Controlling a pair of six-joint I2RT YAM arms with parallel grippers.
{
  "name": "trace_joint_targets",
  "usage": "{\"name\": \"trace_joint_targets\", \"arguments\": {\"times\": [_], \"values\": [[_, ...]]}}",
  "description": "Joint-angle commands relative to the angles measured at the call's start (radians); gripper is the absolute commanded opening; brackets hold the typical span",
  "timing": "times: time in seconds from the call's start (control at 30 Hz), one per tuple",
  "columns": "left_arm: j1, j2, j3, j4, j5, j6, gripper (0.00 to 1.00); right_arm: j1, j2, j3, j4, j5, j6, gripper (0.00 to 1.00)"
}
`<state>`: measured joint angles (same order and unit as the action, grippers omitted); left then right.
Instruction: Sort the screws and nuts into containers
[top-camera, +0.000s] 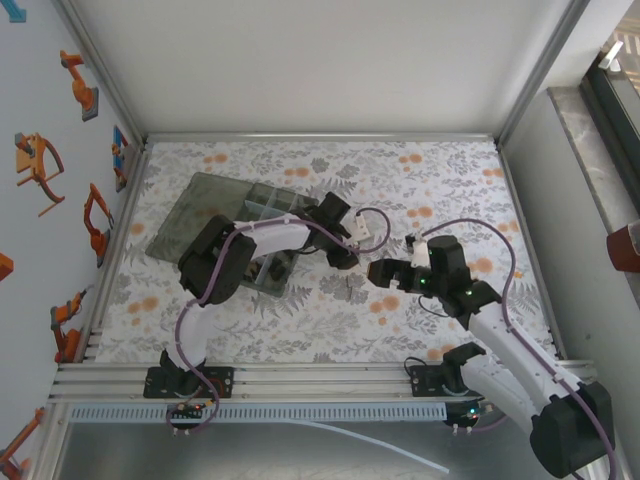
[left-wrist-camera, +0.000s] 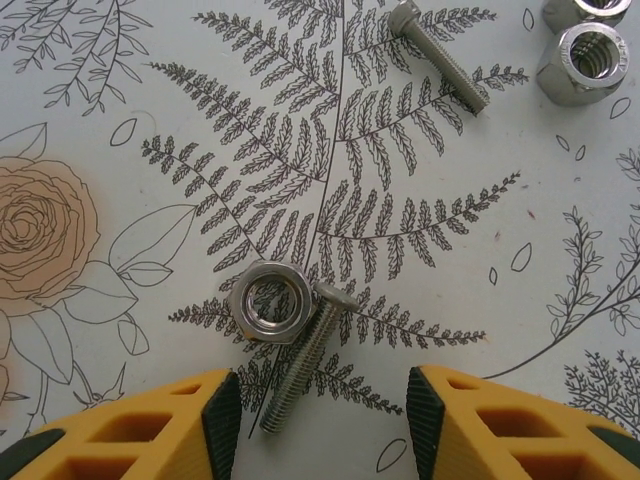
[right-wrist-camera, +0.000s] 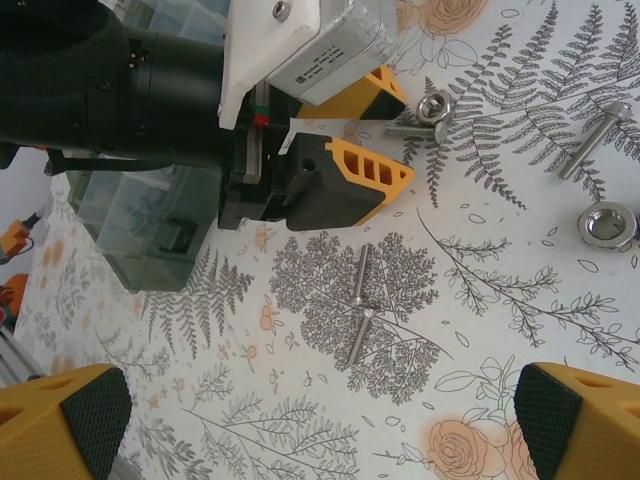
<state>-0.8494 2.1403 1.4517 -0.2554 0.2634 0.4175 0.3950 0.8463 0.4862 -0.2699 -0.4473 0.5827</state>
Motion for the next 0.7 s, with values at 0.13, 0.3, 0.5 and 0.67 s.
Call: {"name": "trace_joint_targets", "arguments": {"times": [0.13,0.3,0.5,0.67], "values": [[-0.018,0.038,0.01,-0.009,-0.032,0.076,0.44,-0.005,0.009,0.026,0.047,-0.013,-0.016,1.0],[-0.018,0.043,0.001,-0.022,0.015,0.104,0.27,-0.005,0.016,0.016,0.06,-0.014,-0.015,1.0],[-0.019,0.025,-0.021,-0.015,0.046,0.094,0.16,-0.005,0.001,0.015,0.061,-0.006,-0.009,1.0],[-0.018,-0.01,-0.056,-0.008,0.067,0.084,0.09,-0.006,-0.02,0.0,0.061,0.005,-0.007,1.0]]}}
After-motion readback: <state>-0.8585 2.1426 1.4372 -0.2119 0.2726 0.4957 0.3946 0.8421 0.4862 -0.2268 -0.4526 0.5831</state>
